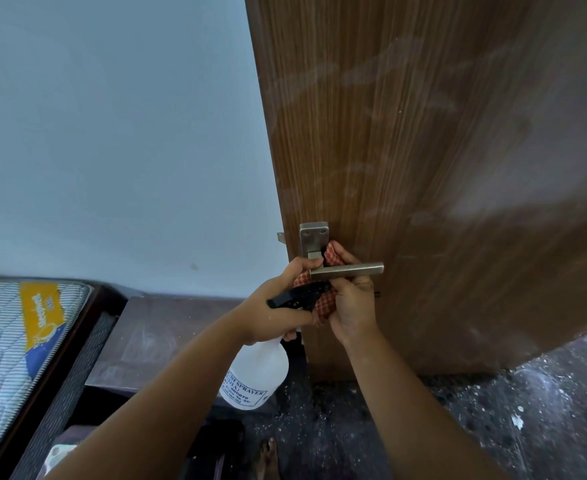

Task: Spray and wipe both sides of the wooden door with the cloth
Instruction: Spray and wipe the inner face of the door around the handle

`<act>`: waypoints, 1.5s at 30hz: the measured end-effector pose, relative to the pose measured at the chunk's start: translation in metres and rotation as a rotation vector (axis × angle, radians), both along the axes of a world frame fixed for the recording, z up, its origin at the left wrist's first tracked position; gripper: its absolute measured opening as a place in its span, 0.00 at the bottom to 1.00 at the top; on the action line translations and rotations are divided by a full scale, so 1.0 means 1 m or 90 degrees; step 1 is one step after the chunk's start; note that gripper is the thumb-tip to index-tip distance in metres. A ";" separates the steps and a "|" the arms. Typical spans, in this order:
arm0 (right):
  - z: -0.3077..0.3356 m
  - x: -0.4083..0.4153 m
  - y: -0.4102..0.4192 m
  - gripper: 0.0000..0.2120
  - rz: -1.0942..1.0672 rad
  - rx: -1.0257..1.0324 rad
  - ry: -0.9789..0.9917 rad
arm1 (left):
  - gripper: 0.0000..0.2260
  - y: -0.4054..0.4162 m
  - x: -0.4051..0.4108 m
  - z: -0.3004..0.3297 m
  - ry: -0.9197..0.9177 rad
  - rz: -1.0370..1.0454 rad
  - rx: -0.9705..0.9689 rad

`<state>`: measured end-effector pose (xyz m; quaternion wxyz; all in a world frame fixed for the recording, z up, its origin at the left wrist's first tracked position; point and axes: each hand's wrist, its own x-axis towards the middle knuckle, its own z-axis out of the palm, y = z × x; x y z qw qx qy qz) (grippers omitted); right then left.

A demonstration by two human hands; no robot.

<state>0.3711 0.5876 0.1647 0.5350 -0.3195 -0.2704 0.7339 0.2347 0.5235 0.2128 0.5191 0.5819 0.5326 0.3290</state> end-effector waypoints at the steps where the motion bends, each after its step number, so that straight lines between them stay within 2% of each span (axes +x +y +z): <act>1: -0.001 0.001 0.000 0.16 0.004 0.013 -0.004 | 0.32 0.000 0.000 0.000 0.005 -0.001 -0.004; 4: -0.010 -0.005 -0.001 0.14 -0.055 0.037 -0.067 | 0.32 0.001 -0.001 -0.002 0.015 0.000 -0.017; 7: -0.030 -0.014 -0.008 0.17 -0.141 -0.012 -0.206 | 0.33 0.000 0.001 -0.001 0.011 0.005 -0.009; 10: -0.054 -0.011 -0.013 0.18 -0.050 -0.045 -0.360 | 0.33 -0.001 -0.001 0.000 0.018 0.008 -0.007; 12: -0.063 -0.007 -0.011 0.17 -0.018 -0.065 -0.374 | 0.33 -0.003 -0.002 0.001 0.022 0.005 0.000; 14: -0.058 -0.003 -0.004 0.11 -0.089 -0.101 -0.308 | 0.33 -0.007 -0.001 0.003 0.043 0.013 0.037; 16: -0.044 0.002 -0.002 0.08 -0.145 -0.037 -0.281 | 0.31 -0.013 -0.001 0.004 0.035 0.054 0.080; 19: -0.029 -0.001 -0.004 0.12 -0.131 0.079 -0.300 | 0.30 -0.021 -0.012 0.003 -0.024 0.210 0.103; 21: -0.030 -0.008 -0.005 0.12 -0.150 0.133 -0.397 | 0.29 -0.026 -0.019 0.002 -0.041 0.267 0.091; 23: -0.040 -0.008 -0.005 0.11 -0.191 0.222 -0.524 | 0.29 -0.032 -0.019 0.002 -0.021 0.261 0.076; 24: -0.046 -0.007 -0.005 0.09 -0.184 0.263 -0.578 | 0.28 -0.034 -0.018 0.002 -0.006 0.252 0.076; 26: -0.052 -0.004 -0.009 0.08 -0.111 0.264 -0.642 | 0.25 -0.034 -0.017 0.001 0.013 0.249 0.079; 29: -0.047 -0.004 -0.015 0.09 -0.172 0.200 -0.575 | 0.20 -0.032 -0.015 0.000 0.008 0.282 0.091; 31: -0.032 -0.013 -0.015 0.17 -0.156 0.112 -0.474 | 0.18 -0.031 -0.013 0.002 -0.011 0.283 0.094; 33: -0.024 -0.021 -0.015 0.20 -0.152 0.034 -0.376 | 0.17 -0.032 -0.011 0.002 -0.023 0.275 0.090; 35: -0.020 -0.028 -0.016 0.20 -0.191 0.025 -0.397 | 0.15 -0.034 -0.010 0.000 -0.032 0.270 0.087; 37: -0.017 -0.040 -0.017 0.18 -0.195 -0.045 -0.387 | 0.16 -0.037 -0.009 -0.002 -0.035 0.276 0.076; 40: -0.008 -0.074 -0.025 0.10 -0.108 -0.184 -0.207 | 0.18 -0.045 -0.010 -0.006 -0.041 0.318 0.053; 42: -0.007 -0.091 -0.025 0.10 -0.089 -0.185 -0.216 | 0.20 -0.050 -0.015 -0.003 -0.061 0.363 0.051; 45: -0.005 -0.086 -0.025 0.10 -0.060 -0.190 -0.235 | 0.16 -0.057 -0.028 0.005 -0.075 0.369 0.078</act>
